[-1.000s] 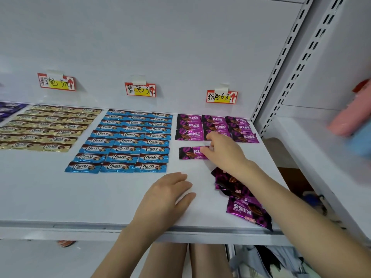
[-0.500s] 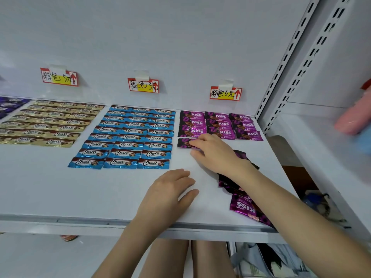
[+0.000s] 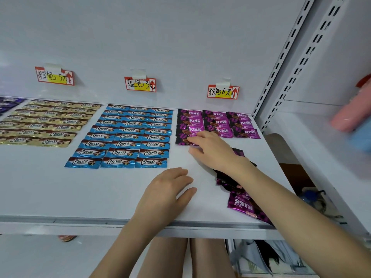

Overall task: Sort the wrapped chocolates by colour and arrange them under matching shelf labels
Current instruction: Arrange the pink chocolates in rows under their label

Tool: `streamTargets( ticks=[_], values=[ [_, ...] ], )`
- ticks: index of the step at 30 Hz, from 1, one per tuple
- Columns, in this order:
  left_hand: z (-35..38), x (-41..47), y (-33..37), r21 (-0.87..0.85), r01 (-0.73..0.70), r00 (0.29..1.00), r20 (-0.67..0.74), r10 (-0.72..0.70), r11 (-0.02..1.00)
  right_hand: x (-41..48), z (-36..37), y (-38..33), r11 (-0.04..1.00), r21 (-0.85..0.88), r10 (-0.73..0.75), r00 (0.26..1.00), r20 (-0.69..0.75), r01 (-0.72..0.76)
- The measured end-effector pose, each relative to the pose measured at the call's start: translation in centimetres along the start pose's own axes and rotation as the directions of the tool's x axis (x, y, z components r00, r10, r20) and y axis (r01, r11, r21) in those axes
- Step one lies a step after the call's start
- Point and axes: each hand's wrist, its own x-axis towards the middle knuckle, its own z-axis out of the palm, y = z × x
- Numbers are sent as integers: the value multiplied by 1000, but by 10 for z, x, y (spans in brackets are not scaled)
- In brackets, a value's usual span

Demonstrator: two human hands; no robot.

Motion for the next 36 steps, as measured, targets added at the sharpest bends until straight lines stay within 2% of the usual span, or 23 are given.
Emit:
streamTargets(
  ticks=[4,8,11,13,15,18,20,22,29,34,36],
  values=[
    [-1,0,0,-9,8,1000,15,-8,1000,-21,-24,8,982,189,43,997,-69,-29],
    [-4,4,6,-52,23,1000,-3,-23,998,-75,-49,37,929,346,196,969,-153,-133],
    [-6,15,22,-144,22,1000,-11,-24,989,-122,-56,52,882,418,295,946,-131,-217],
    [-5,30,36,-196,-7,1000,-25,2,981,-149,-56,54,876,406,317,945,-78,-260],
    [1,51,48,-188,20,1000,22,-16,982,-166,-53,52,877,393,307,951,-15,-277],
    [11,83,66,-12,112,976,187,-108,994,-173,-47,51,903,369,231,973,15,-220],
    [17,98,76,104,144,958,233,-165,984,-173,-41,52,934,298,199,980,29,-198],
    [24,108,81,145,151,952,247,-183,978,-175,-35,54,952,234,204,979,-8,-196],
    [26,122,82,-10,209,906,379,-190,978,-174,-31,57,953,169,265,962,-59,-252],
    [26,114,78,-184,191,932,344,-119,964,-174,-34,55,947,183,281,956,-82,-262],
    [25,111,75,-201,187,945,305,-120,962,-173,-34,55,947,192,280,955,-94,-258]
  ],
)
